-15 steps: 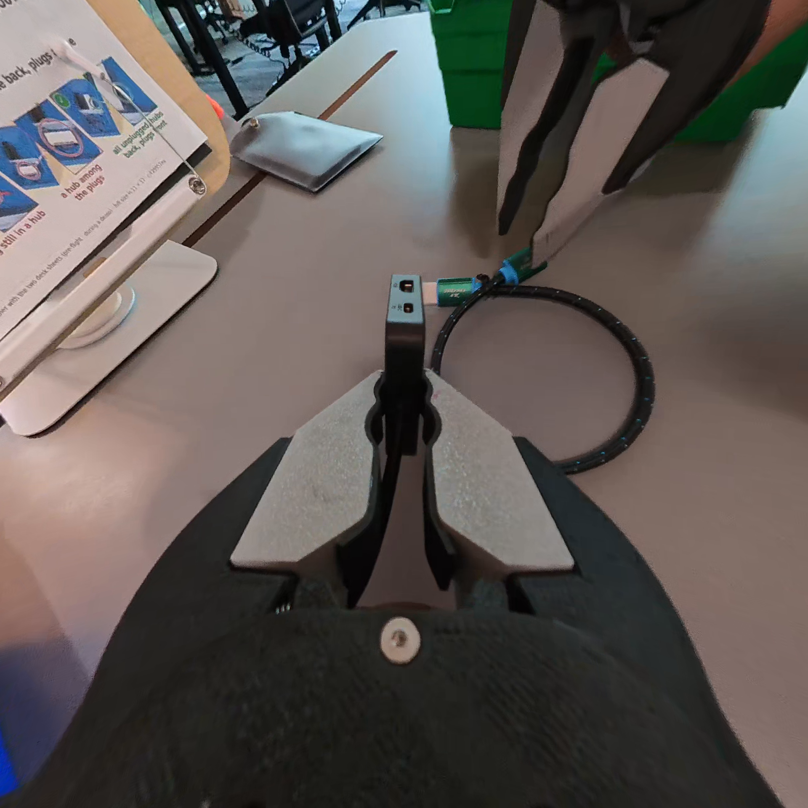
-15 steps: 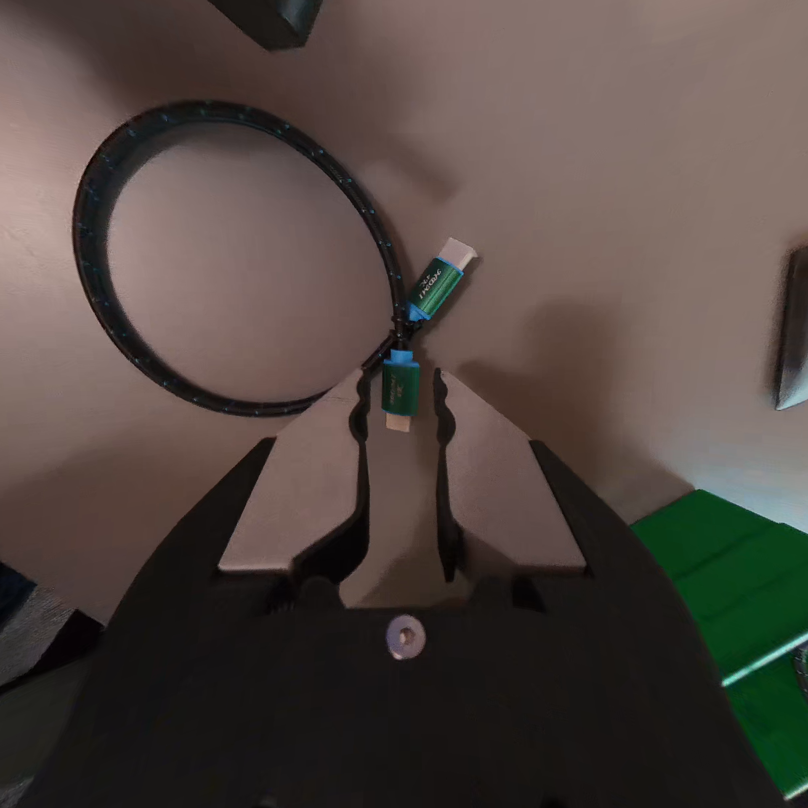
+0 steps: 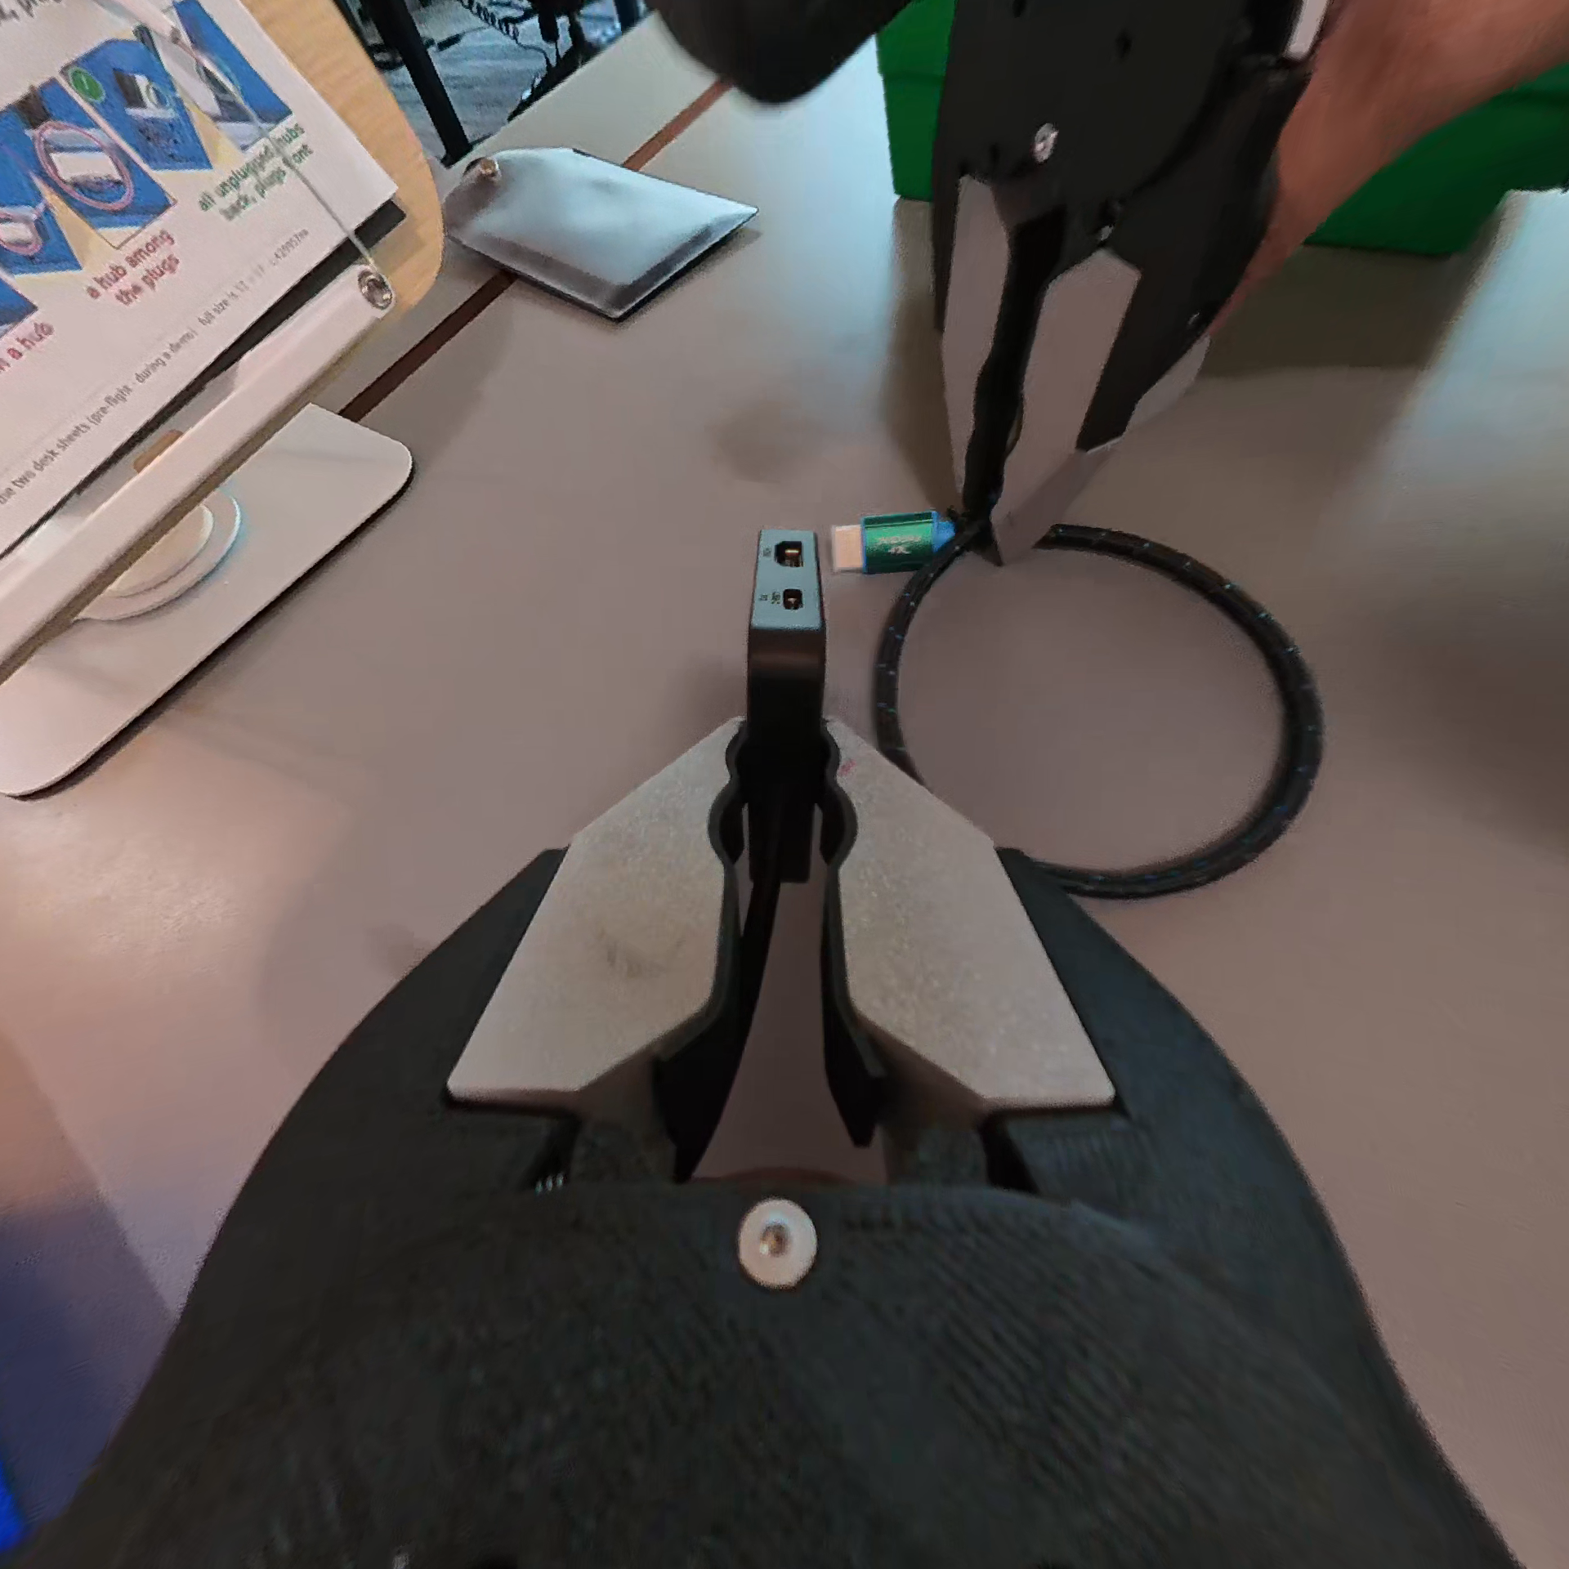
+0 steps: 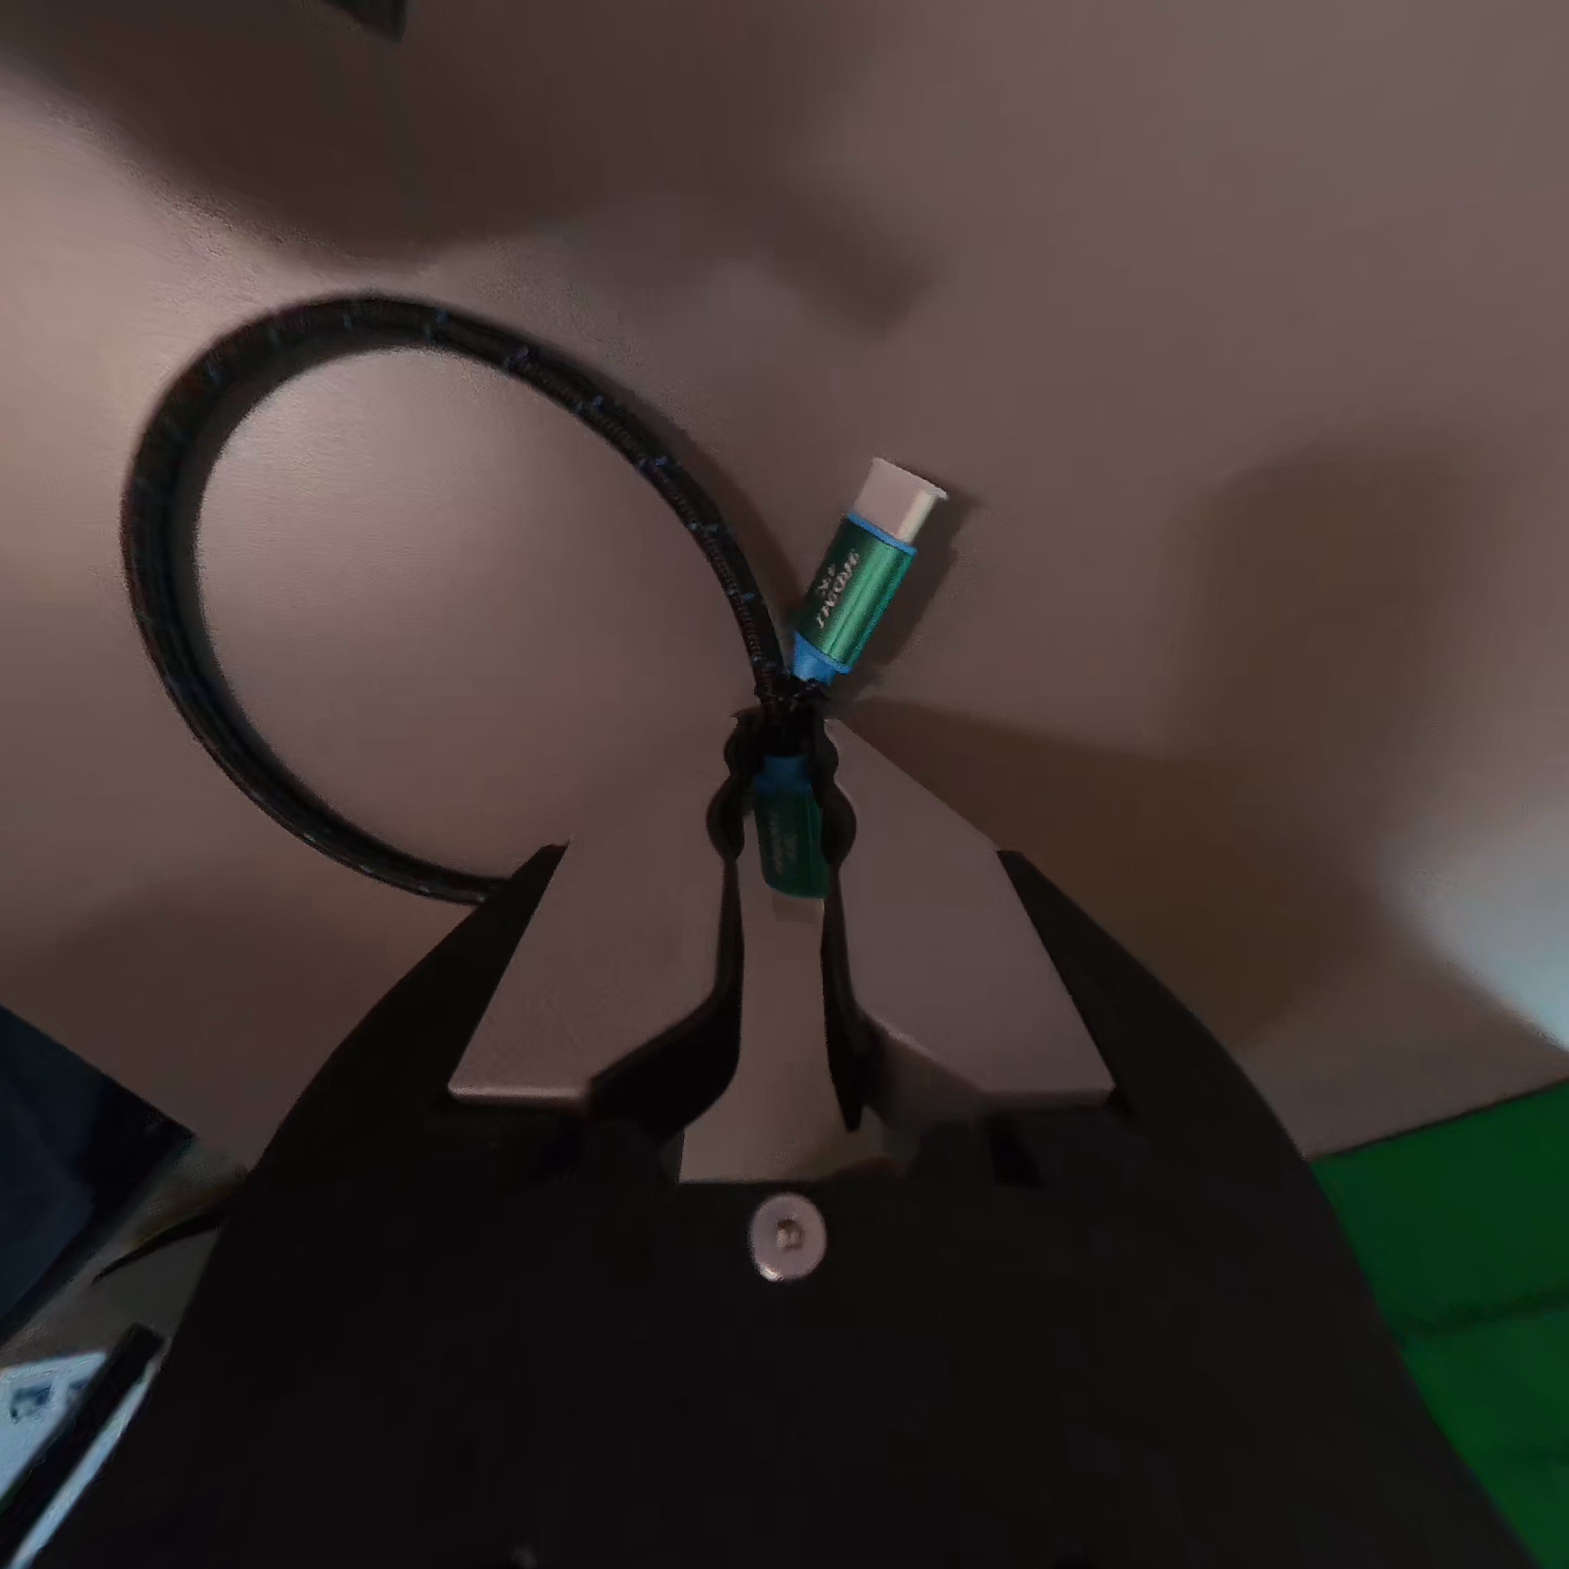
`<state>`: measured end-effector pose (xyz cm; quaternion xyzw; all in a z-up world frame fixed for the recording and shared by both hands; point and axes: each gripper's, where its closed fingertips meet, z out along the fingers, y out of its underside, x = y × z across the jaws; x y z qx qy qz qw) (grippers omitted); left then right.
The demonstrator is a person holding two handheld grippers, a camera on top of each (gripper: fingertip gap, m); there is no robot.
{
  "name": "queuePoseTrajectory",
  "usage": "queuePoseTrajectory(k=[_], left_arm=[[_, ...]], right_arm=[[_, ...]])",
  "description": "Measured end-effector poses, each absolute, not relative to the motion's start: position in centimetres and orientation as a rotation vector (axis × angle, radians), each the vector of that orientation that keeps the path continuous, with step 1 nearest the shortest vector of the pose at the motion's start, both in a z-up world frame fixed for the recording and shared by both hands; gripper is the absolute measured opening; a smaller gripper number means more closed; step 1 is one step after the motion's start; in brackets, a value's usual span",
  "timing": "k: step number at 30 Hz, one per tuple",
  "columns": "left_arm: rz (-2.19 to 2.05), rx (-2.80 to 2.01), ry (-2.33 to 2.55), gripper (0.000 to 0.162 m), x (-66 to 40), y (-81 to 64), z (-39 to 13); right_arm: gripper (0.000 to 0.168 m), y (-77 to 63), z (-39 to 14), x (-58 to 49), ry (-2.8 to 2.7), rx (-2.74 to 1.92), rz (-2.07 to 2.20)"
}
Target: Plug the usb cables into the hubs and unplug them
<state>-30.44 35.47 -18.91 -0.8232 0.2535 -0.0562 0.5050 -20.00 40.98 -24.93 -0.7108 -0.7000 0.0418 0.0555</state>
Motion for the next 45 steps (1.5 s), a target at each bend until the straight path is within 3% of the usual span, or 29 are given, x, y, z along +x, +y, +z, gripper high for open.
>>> queuePoseTrajectory(k=[3,6,10,12,18,37,45], left_arm=[[-0.195,-2.040,0.531,0.011,-31.7,35.4,-19.2],[-0.307,-2.056,0.455,0.011,-32.3,35.2,-19.2],[-0.359,-2.005,0.562,0.011,-29.5,35.0,-19.0],[-0.386,-1.979,0.597,0.011,-27.7,35.0,-18.8],[-0.346,-1.938,0.574,0.011,-26.7,35.6,-18.5],[-0.370,-1.880,0.446,0.011,-27.3,36.1,-17.0],[-0.358,-1.819,0.450,0.011,-26.9,36.0,-16.2]], right_arm=[[0.007,40.9,-23.4,-20.6,-1.949,-2.155,0.487],[0.006,39.9,-18.3,-21.7,-1.610,-2.031,1.201],[0.007,41.7,-6.3,-20.6,-0.799,-1.376,2.101],[0.007,43.9,-5.1,-19.7,-0.380,-1.173,2.282],[0.007,41.9,-9.7,-25.0,-0.204,-1.306,2.166],[0.008,38.5,-8.6,-28.4,-0.620,-1.270,1.491],[0.008,38.0,-7.8,-28.0,-0.631,-1.199,1.522]])
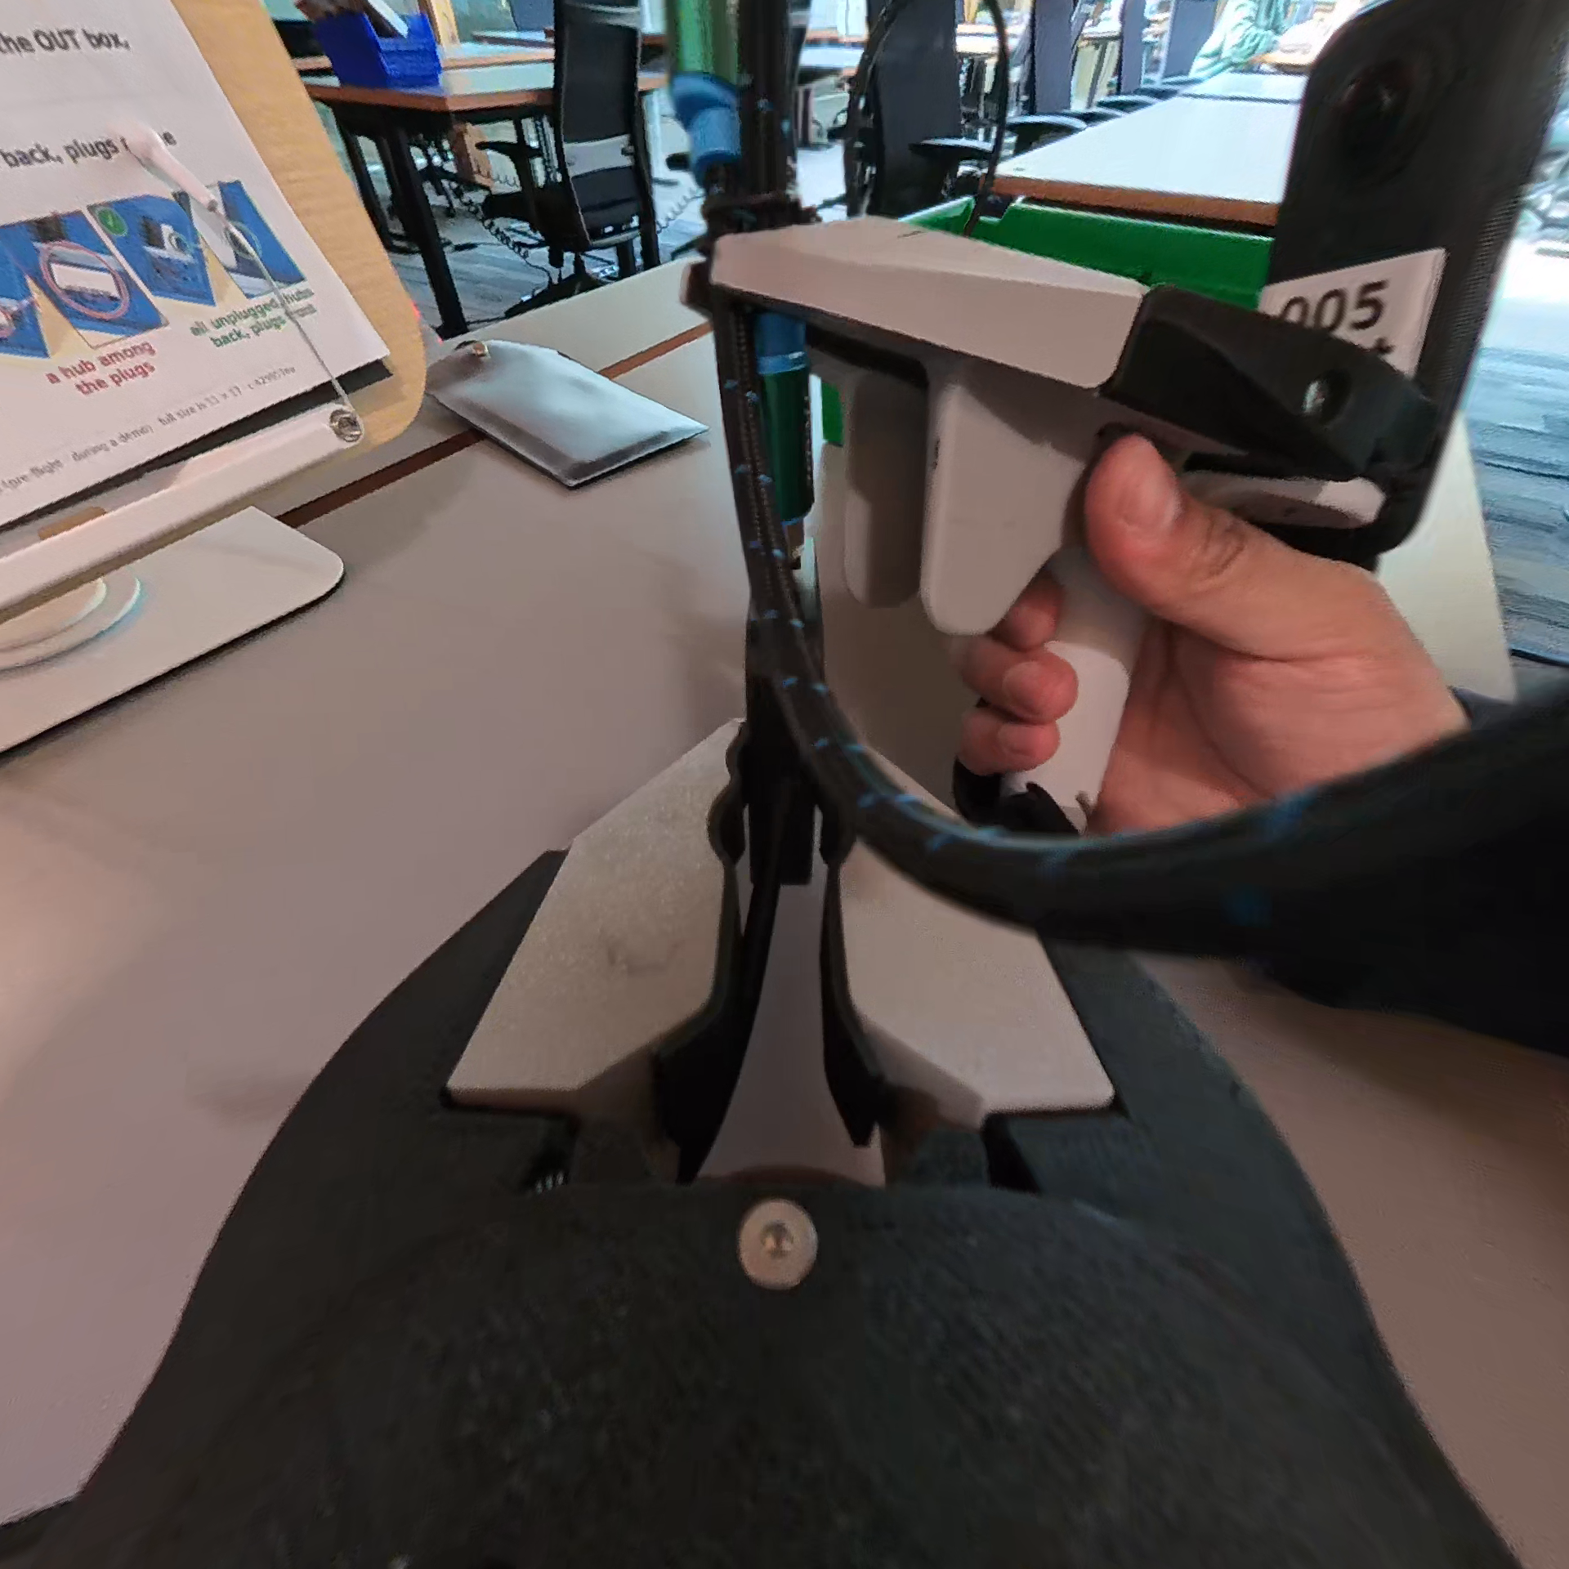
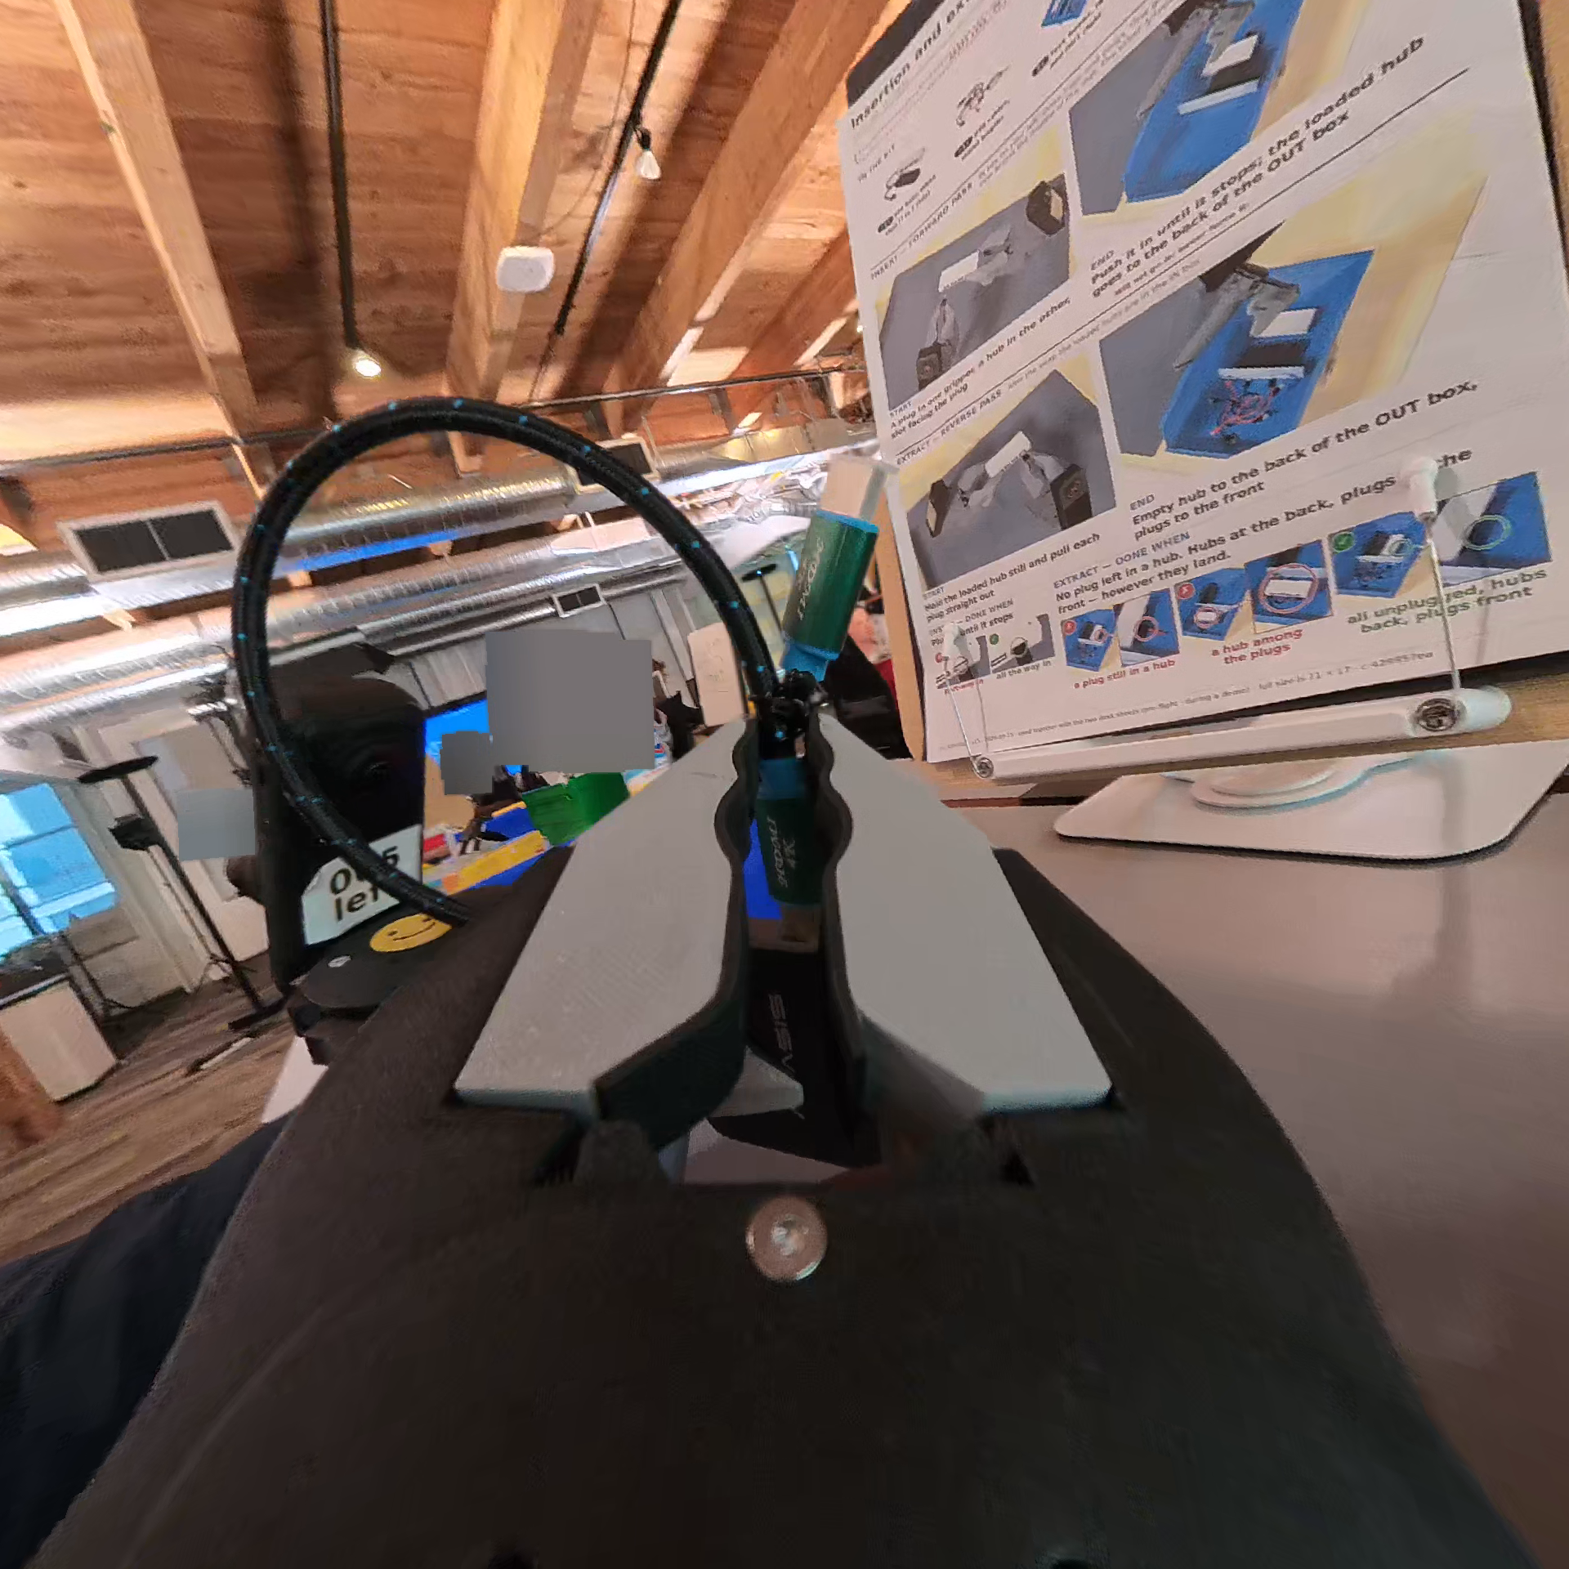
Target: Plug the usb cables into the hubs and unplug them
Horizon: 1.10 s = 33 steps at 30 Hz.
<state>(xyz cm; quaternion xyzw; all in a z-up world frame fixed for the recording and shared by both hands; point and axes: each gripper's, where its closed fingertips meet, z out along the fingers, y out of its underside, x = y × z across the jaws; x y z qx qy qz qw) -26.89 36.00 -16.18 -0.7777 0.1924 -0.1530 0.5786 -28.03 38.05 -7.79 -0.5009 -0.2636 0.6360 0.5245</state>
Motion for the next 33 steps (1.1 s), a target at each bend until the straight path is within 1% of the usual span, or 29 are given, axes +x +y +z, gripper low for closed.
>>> queuePoseTrajectory(k=[7,15,22,33], left_arm=[[-0.396,-1.808,0.449,0.011,-26.56,35.86,-15.84],[-0.411,-1.805,0.426,0.010,-26.64,35.84,-15.72],[-0.520,-1.794,0.354,0.010,-26.77,35.85,-15.38],[-0.359,-1.802,0.401,0.010,-27.28,36.19,-15.75]], right_arm=[[0.007,38.03,-7.49,-27.99,-0.617,-1.163,1.617],[0.008,37.81,-7.37,-28.12,-0.658,-1.138,1.542],[0.008,37.24,-7.18,-27.76,-0.719,-1.114,1.403],[0.008,37.63,-8.02,-27.66,-0.771,-1.189,1.404]])
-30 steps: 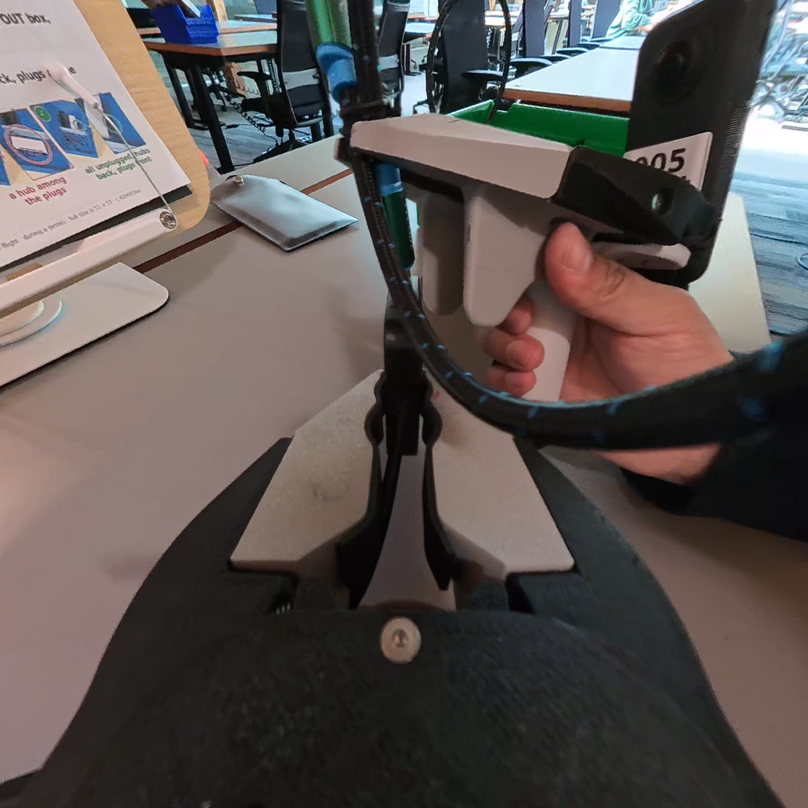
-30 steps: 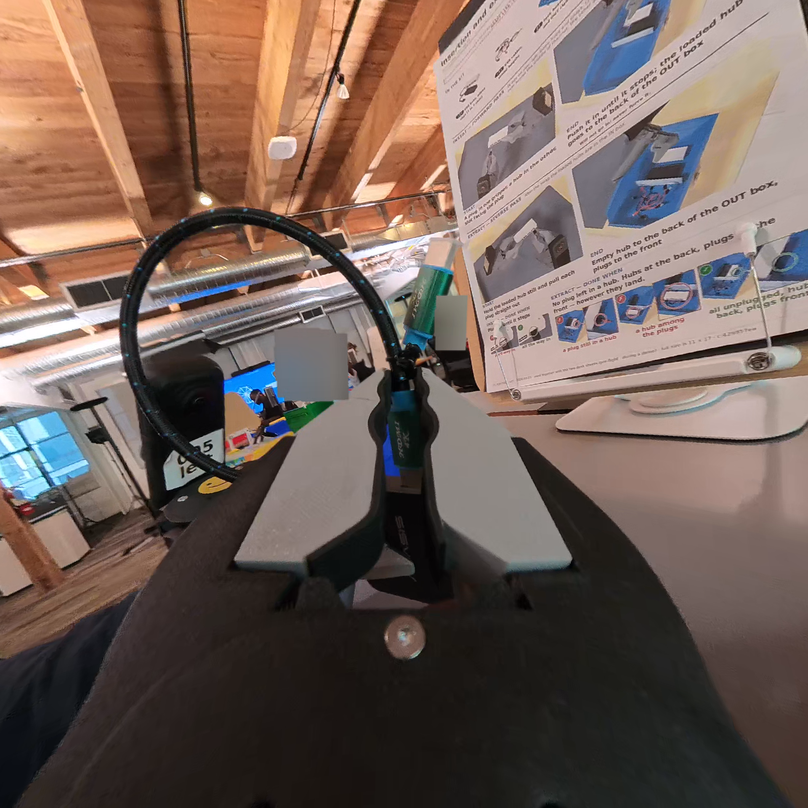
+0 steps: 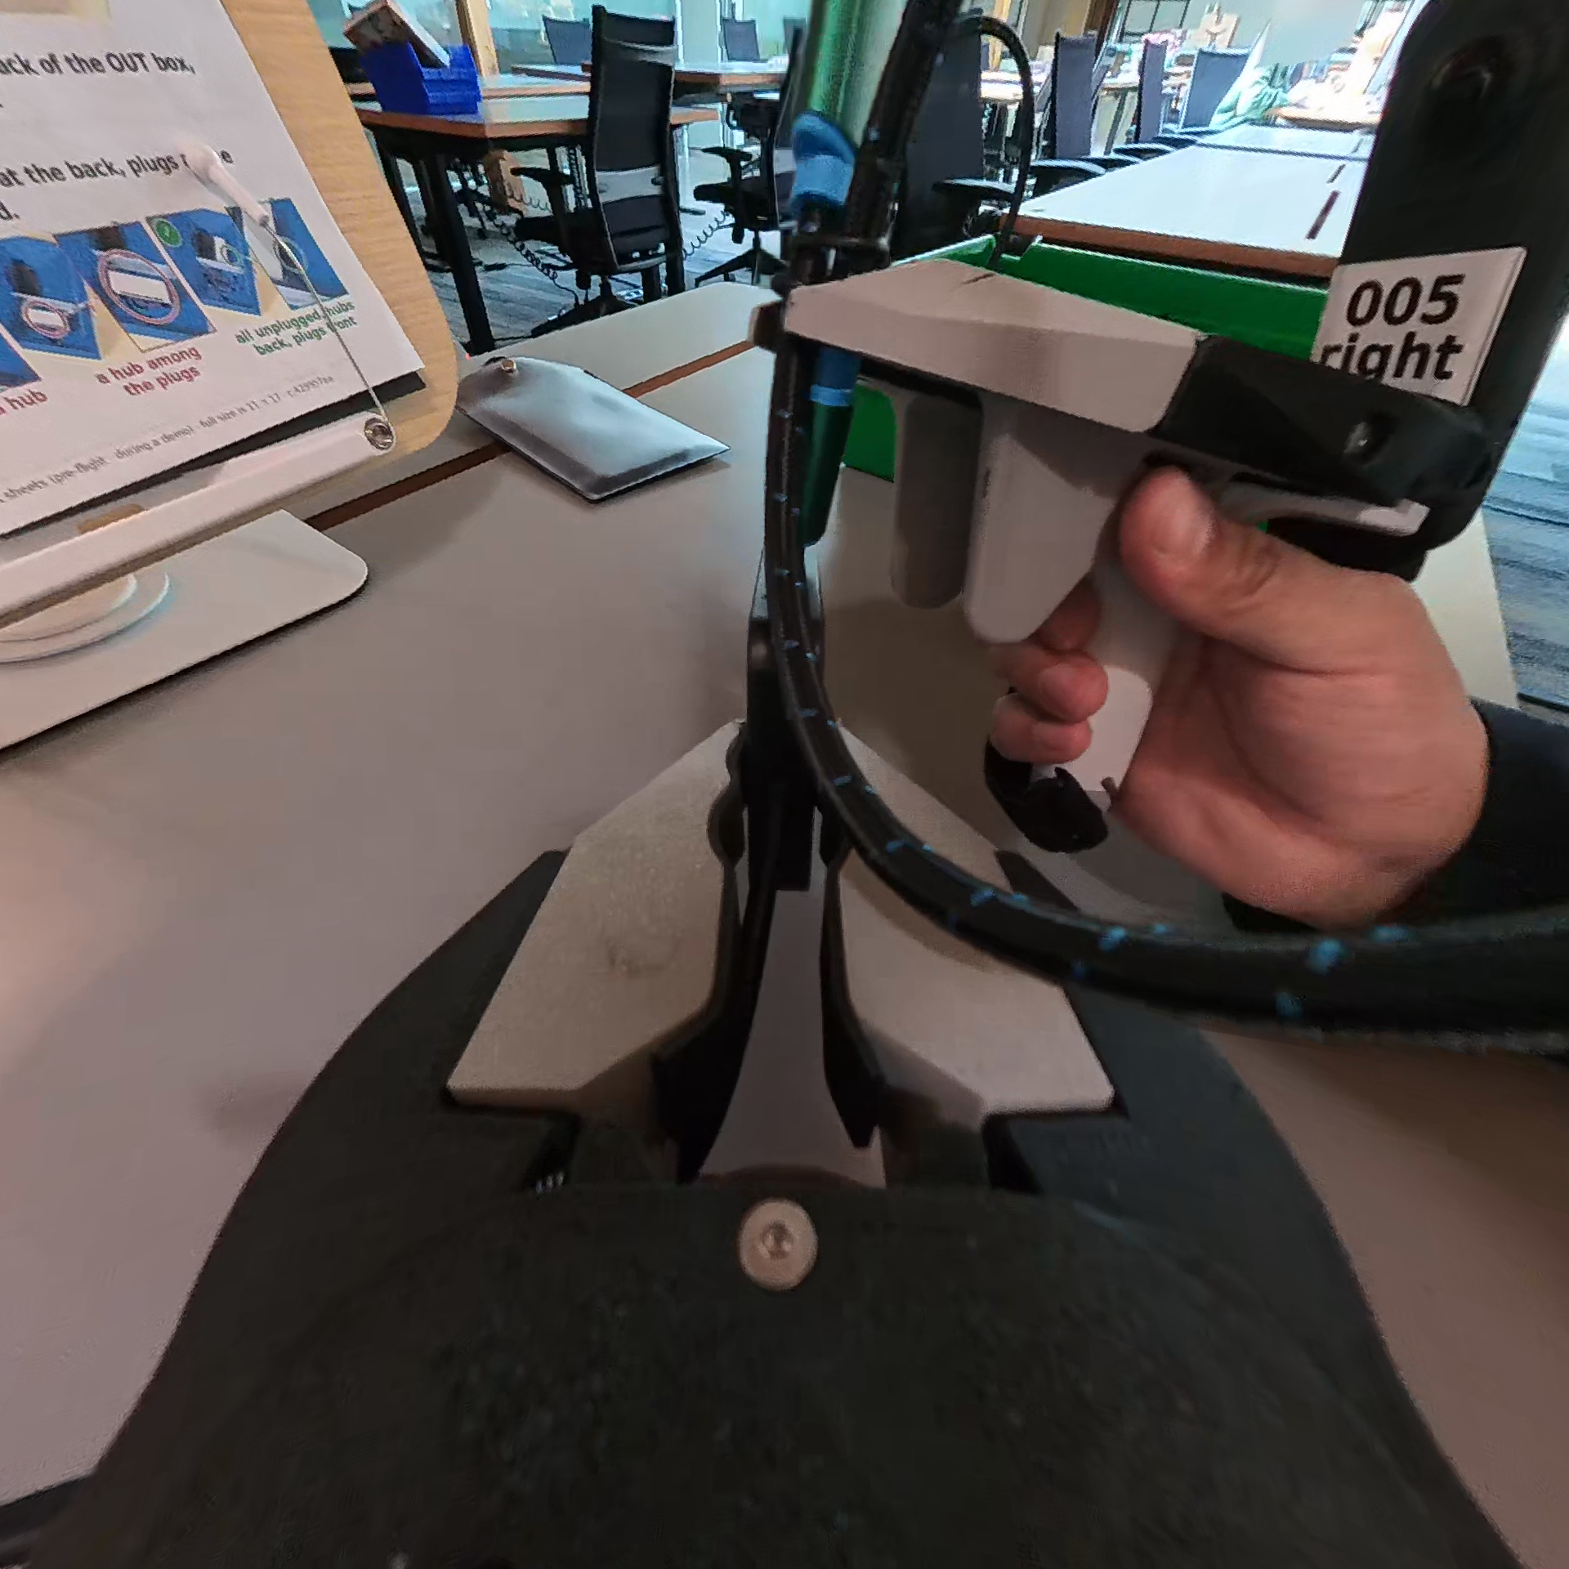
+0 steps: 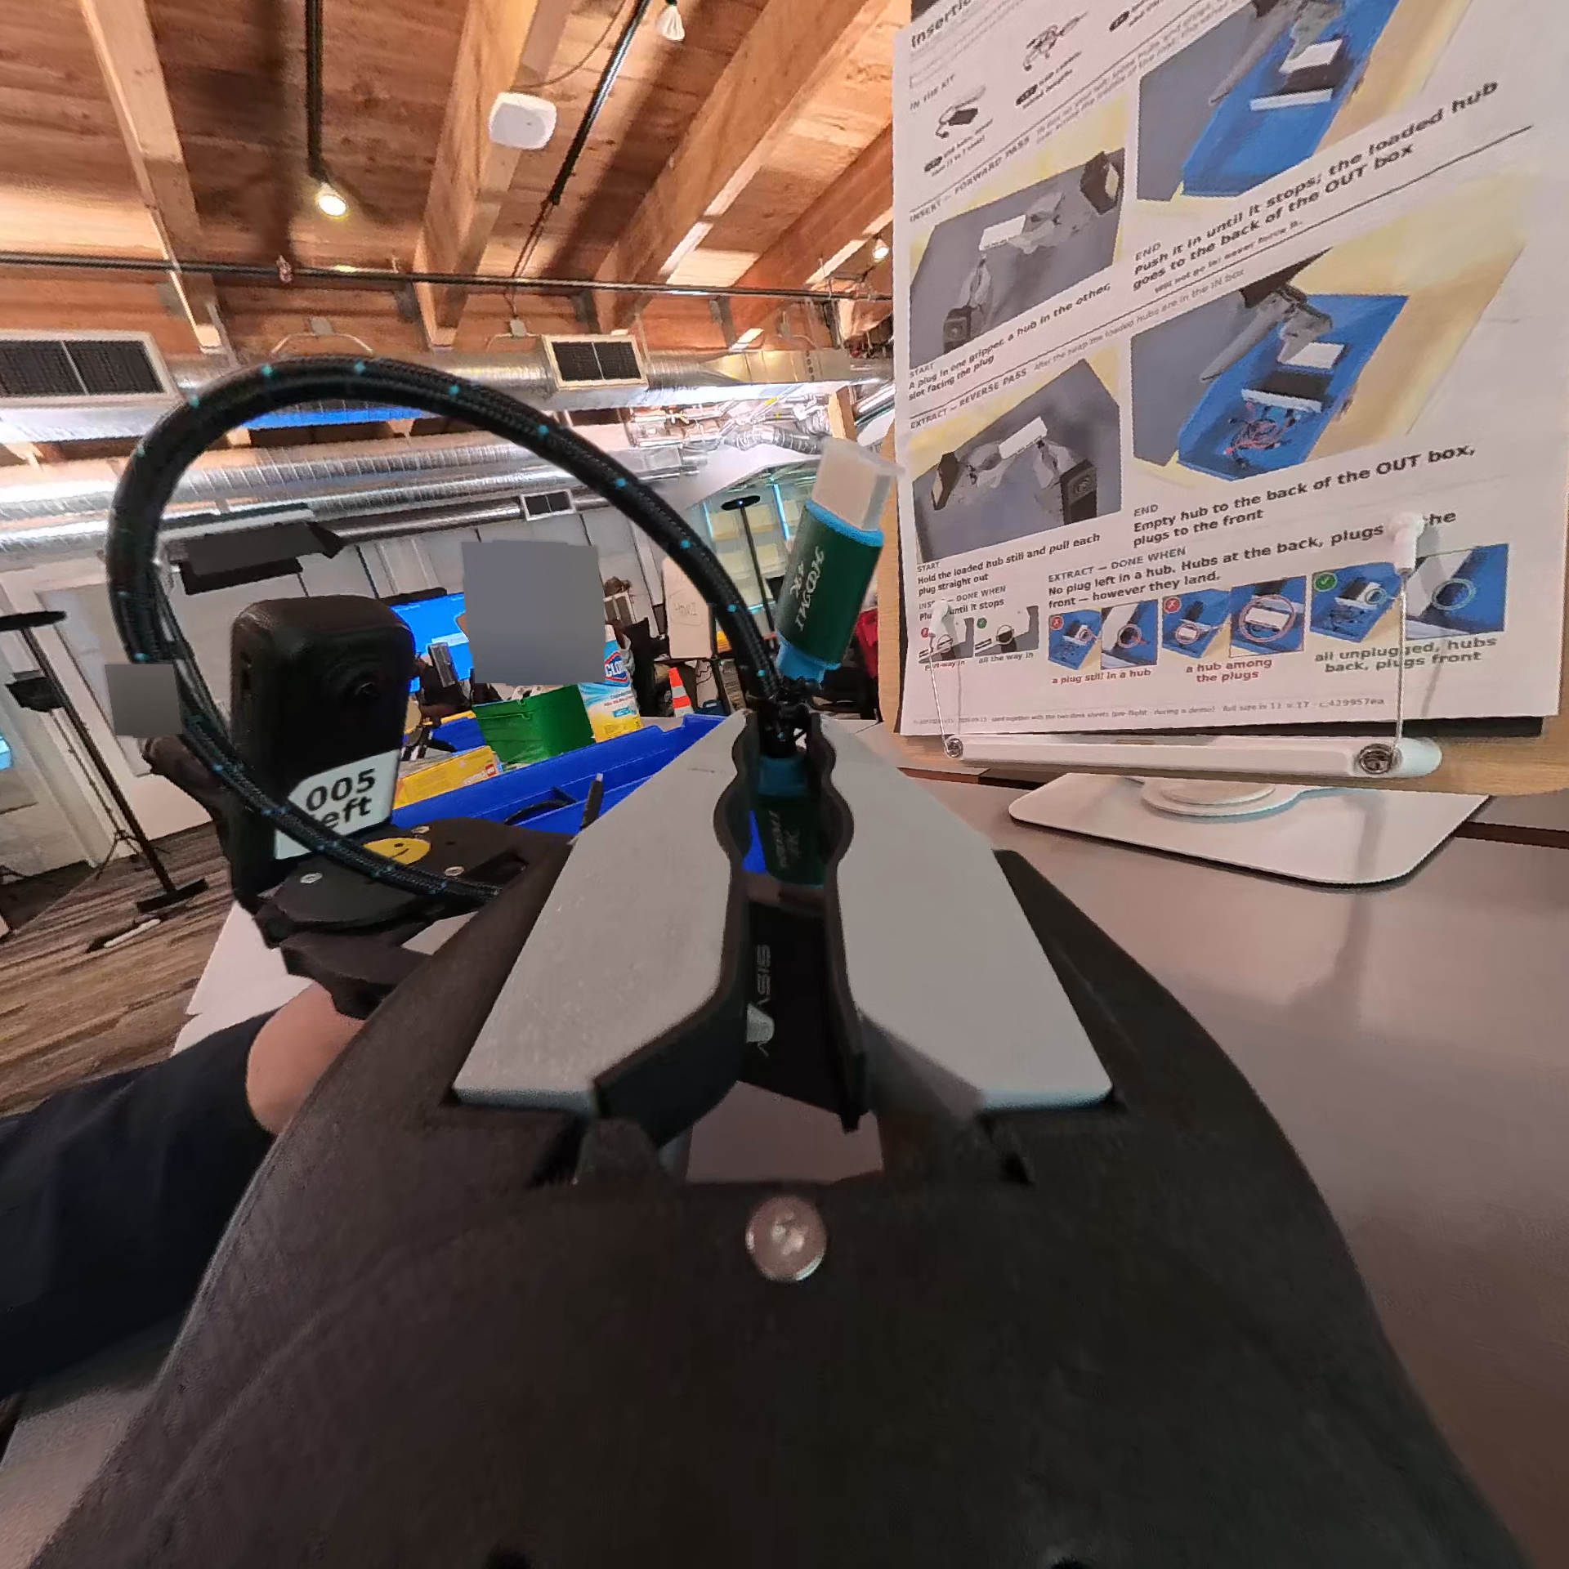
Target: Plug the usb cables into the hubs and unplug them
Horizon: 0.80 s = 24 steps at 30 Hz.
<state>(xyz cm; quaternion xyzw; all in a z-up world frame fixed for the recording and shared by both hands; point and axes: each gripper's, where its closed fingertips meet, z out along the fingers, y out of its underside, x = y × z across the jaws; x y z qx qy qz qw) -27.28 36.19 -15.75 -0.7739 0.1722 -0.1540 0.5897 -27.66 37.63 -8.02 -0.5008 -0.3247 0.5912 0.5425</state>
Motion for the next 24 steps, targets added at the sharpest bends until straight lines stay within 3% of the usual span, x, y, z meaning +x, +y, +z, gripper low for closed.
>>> queuePoseTrajectory(k=[5,12,17,24], left_arm=[[-0.420,-1.790,0.399,0.010,-27.0,36.0,-15.5],[-0.112,-1.763,0.586,0.010,-26.3,36.0,-15.9],[-0.285,-1.758,0.490,0.010,-26.5,36.0,-15.3],[-0.388,-1.755,0.428,0.010,-26.4,35.9,-15.0]], right_arm=[[0.008,37.9,-8.2,-27.4,-0.818,-1.229,1.442],[0.008,38.0,-8.7,-27.2,-0.842,-1.256,1.544],[0.007,38.0,-8.1,-26.3,-0.754,-1.209,1.663],[0.008,37.5,-8.0,-26.4,-0.848,-1.184,1.379]])
